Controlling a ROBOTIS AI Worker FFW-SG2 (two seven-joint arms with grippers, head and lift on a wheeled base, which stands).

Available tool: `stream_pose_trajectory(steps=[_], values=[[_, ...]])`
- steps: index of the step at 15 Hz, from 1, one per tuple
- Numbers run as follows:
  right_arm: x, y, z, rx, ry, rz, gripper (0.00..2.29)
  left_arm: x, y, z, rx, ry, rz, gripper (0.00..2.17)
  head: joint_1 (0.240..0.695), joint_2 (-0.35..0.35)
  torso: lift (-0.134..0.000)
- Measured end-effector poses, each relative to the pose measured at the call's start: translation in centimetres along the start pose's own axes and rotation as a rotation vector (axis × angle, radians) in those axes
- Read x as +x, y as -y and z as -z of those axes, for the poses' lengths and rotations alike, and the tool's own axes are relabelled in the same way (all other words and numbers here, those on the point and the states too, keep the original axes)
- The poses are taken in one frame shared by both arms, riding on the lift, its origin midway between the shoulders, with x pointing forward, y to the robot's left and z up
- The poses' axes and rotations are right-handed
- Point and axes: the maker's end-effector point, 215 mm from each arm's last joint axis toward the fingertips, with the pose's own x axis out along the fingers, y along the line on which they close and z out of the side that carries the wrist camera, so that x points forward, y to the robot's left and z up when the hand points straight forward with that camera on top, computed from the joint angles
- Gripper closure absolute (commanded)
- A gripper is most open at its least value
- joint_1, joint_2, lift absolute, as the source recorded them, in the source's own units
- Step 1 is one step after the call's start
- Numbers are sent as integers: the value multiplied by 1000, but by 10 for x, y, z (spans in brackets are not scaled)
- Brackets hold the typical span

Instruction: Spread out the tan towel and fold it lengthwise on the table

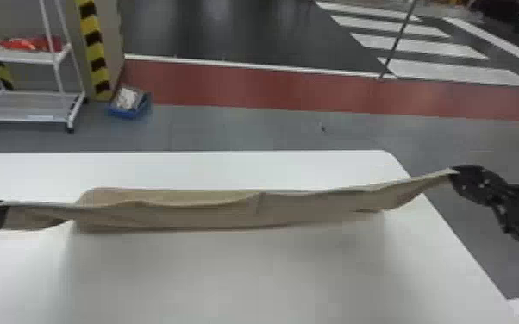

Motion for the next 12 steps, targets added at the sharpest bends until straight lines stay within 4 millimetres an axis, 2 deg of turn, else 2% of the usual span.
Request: stream_pose_trajectory(steps=[2,4,6,8,12], values=[[-15,-51,13,-63,17,-84,1305,-14,20,25,57,-20,48,2007,695,-207,-124],[-26,-86,27,-102,21,-152,1305,-25,35,51,103,-49,102,2007,695,-194,-124],[-33,-113,46,-130,9,-219,1305,-34,49,75,153,-80,169,2007,695,-196,-124],[-33,-125,67,-136,-18,-269,1305,-39,56,92,191,-123,225,2007,695,-209,-124],[-29,-126,84,-147,-54,-338,1305,-55,55,100,247,-195,353,2007,695,-218,-124]])
